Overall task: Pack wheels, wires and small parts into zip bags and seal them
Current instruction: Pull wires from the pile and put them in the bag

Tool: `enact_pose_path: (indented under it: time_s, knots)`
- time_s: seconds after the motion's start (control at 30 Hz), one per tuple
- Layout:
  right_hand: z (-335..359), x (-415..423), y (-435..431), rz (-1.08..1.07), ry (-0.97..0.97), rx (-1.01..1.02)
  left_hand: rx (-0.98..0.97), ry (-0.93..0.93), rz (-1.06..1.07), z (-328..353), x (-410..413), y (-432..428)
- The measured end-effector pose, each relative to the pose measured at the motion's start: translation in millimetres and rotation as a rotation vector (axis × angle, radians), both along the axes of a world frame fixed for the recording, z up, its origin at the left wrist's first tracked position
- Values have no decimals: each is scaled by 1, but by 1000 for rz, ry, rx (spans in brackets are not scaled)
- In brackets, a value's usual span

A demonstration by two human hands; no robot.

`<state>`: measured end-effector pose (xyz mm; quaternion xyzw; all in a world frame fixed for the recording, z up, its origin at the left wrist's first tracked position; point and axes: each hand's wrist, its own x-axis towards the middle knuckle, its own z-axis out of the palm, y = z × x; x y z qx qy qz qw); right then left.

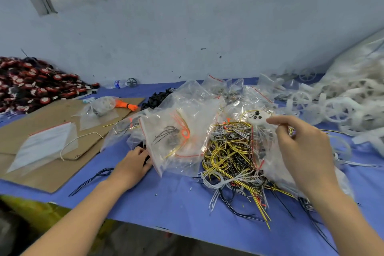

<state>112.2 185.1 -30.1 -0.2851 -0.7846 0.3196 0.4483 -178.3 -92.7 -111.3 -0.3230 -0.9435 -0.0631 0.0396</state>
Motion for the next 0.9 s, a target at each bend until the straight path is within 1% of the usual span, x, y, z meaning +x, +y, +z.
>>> enact_pose_path:
  time_s: [0.13, 0.2, 0.27, 0.43, 0.53, 0.57, 0.6, 0.67, 0.73, 0.77, 0.8, 0.83, 0.9]
  knots:
    - [-3, 5, -4, 3, -27, 28, -63, -43, 3, 7, 0, 3]
    - [-5, 7, -6, 15, -36, 55, -36, -70, 34, 9, 1, 2]
    - [-6, 9, -6, 26, -36, 66, 79, -109, 67, 8, 1, 1]
    - [-6, 15, -3, 61, 23, -25, 449, -181, 231, 13, 2, -1]
    - [-4, 19, -3, 86, 45, -53, 658, -275, 300, 21, -1, 1]
    - [-3, 21, -3, 89, 50, -60, 717, -280, 321, 27, 0, 2]
    - [-3, 23, -3, 91, 54, -68, 769, -237, 340, 35, 2, 4]
    - [-3, 24, -1, 95, 61, -90, 898, -57, 357, 60, 16, 10]
    - [-3, 25, 1, 100, 78, -114, 1076, 85, 249, 89, 43, 24]
    - [-3, 24, 1, 103, 87, -121, 1143, 114, 153, 102, 61, 35]
    - [-3, 24, 2, 107, 94, -124, 1171, 100, 43, 111, 80, 50]
    - [-2, 24, 2, 111, 98, -125, 1151, 51, -73, 116, 100, 67]
    - [-1, 24, 2, 118, 101, -132, 1004, -131, -298, 113, 141, 104]
